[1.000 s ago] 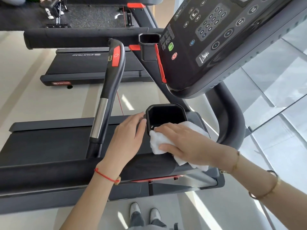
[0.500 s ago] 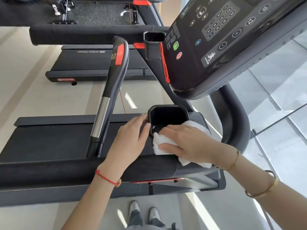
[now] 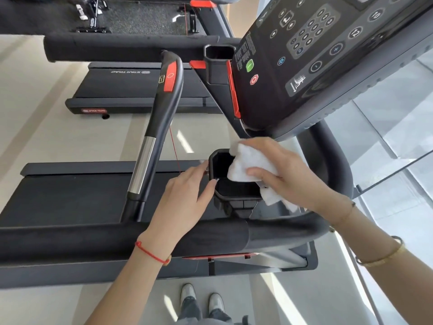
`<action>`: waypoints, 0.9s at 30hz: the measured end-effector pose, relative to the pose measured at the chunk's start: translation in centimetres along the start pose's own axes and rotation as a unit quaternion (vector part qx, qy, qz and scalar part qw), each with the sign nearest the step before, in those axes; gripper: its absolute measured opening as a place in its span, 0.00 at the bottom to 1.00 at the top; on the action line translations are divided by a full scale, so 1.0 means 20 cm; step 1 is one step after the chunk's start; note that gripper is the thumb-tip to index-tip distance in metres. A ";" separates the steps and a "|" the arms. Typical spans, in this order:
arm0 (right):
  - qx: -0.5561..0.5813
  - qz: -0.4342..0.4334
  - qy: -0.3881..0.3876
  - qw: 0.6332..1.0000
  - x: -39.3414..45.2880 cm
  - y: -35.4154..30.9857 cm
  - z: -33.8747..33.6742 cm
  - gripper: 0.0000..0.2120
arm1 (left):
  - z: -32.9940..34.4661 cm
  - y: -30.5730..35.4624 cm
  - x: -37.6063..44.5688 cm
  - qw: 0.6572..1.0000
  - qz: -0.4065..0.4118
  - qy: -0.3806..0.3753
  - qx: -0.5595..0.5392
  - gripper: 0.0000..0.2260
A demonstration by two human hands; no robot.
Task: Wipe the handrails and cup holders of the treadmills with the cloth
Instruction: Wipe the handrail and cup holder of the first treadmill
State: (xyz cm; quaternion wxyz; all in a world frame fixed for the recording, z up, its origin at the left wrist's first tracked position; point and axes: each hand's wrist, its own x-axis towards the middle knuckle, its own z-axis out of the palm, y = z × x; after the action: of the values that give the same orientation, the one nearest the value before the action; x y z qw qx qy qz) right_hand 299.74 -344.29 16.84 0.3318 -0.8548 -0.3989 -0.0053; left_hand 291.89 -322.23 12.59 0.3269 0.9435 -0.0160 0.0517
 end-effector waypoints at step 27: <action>-0.125 0.089 -0.104 0.983 0.17 0.18 0.12 0.26 | 0.00 -0.01 0.01 1.000 0.008 -0.006 0.029 0.24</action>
State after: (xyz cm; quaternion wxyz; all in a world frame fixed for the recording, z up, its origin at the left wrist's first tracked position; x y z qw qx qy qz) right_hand 303.97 -342.30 13.81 0.1779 -0.9176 -0.3498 0.0636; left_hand 292.08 -322.12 12.44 0.2993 0.9526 -0.0242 0.0491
